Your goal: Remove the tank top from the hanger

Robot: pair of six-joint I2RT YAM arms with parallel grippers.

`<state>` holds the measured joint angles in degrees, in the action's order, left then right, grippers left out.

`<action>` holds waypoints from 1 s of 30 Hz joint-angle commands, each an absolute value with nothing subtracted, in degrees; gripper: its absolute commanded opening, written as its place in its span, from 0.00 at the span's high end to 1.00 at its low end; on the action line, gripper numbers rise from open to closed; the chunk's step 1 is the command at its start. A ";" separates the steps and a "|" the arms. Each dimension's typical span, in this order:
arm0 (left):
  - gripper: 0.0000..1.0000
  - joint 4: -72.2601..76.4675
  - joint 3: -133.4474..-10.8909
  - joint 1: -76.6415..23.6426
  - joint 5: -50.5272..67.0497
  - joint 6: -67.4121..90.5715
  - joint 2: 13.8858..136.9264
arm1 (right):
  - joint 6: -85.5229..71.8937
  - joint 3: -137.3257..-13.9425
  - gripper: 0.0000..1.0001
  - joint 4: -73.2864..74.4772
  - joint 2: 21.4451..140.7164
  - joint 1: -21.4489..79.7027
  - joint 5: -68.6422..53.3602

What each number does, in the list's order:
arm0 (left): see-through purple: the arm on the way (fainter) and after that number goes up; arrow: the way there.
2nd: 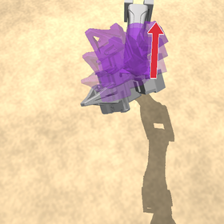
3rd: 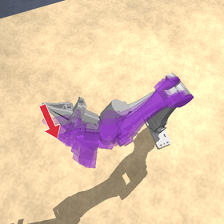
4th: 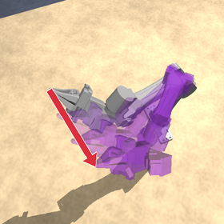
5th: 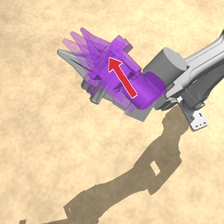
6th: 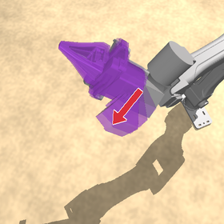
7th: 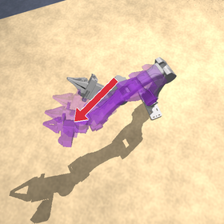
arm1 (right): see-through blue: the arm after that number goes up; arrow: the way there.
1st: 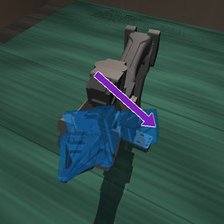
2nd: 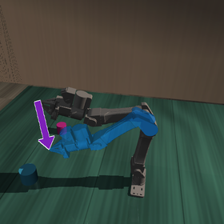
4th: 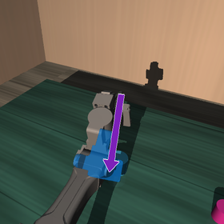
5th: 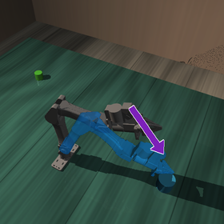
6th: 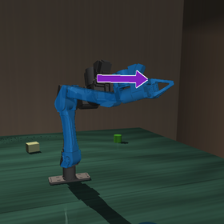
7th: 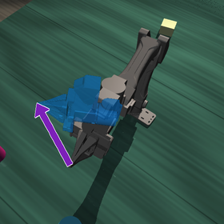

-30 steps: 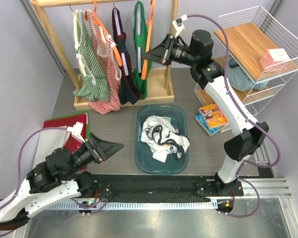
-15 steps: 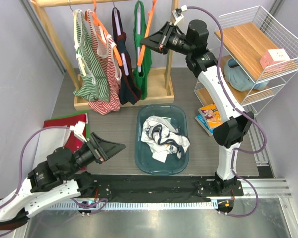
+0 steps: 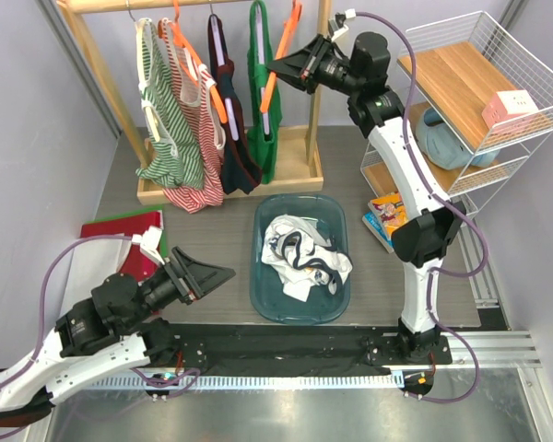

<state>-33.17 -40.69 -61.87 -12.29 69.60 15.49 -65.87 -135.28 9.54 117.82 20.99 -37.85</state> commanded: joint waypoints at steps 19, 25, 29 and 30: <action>0.12 -28.04 -37.88 -61.87 -10.37 69.17 17.49 | -39.91 -112.51 0.05 25.22 94.49 20.65 -32.87; 0.12 -26.55 -37.00 -61.87 -9.84 69.61 18.37 | -37.18 -103.29 0.01 25.23 87.38 20.65 -34.10; 0.12 -25.84 -36.65 -61.87 -9.49 69.61 19.07 | -34.64 -95.29 0.01 24.78 81.57 21.61 -31.12; 0.12 -25.75 -36.56 -61.87 -9.32 69.44 19.51 | -33.67 -92.23 0.01 25.31 80.17 21.97 -30.24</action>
